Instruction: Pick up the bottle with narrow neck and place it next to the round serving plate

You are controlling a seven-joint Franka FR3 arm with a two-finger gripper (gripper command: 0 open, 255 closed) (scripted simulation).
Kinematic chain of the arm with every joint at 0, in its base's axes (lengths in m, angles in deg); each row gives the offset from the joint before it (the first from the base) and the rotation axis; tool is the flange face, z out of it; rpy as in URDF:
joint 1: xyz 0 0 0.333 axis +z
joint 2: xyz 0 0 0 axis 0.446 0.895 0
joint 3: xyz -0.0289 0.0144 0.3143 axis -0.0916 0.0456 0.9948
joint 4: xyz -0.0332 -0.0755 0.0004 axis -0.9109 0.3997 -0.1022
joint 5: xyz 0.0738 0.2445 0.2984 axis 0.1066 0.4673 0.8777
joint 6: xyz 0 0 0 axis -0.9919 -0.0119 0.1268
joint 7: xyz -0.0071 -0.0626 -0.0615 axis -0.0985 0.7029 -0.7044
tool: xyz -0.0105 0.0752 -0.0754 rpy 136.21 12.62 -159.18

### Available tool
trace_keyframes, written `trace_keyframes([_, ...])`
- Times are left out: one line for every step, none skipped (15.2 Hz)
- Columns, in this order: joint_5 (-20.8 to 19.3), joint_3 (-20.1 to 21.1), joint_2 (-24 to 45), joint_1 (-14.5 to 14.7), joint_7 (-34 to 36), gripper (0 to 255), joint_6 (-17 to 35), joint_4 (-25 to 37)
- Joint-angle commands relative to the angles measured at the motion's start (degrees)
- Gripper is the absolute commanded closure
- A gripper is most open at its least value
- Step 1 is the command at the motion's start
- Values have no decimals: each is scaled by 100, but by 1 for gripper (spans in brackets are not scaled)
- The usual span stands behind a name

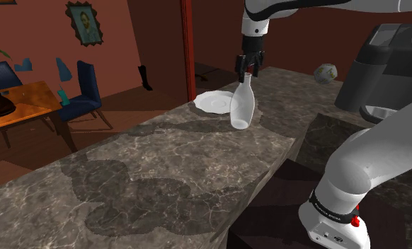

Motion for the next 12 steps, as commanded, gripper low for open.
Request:
trace_keyframes([0,0,0,0,0,0,0,0])
trace_keyframes([1,3,28,1,0,0,-190,219])
trace_keyframes([2,5,64,2,0,0,-381,445])
trace_keyframes([3,8,107,2,0,0,-572,680])
trace_keyframes([4,10,147,3,-1,0,-724,870])
trace_keyframes([4,10,147,3,-1,0,-724,870])
trace_keyframes([4,10,146,3,-1,0,-724,870])
trace_keyframes([4,10,147,3,-1,0,-724,870])
trace_keyframes([4,10,147,3,-1,0,-724,870])
trace_keyframes([4,10,147,3,-1,0,-724,870])
trace_keyframes([4,10,147,3,-1,0,-724,870])
trace_keyframes([4,10,147,3,-1,0,-724,870])
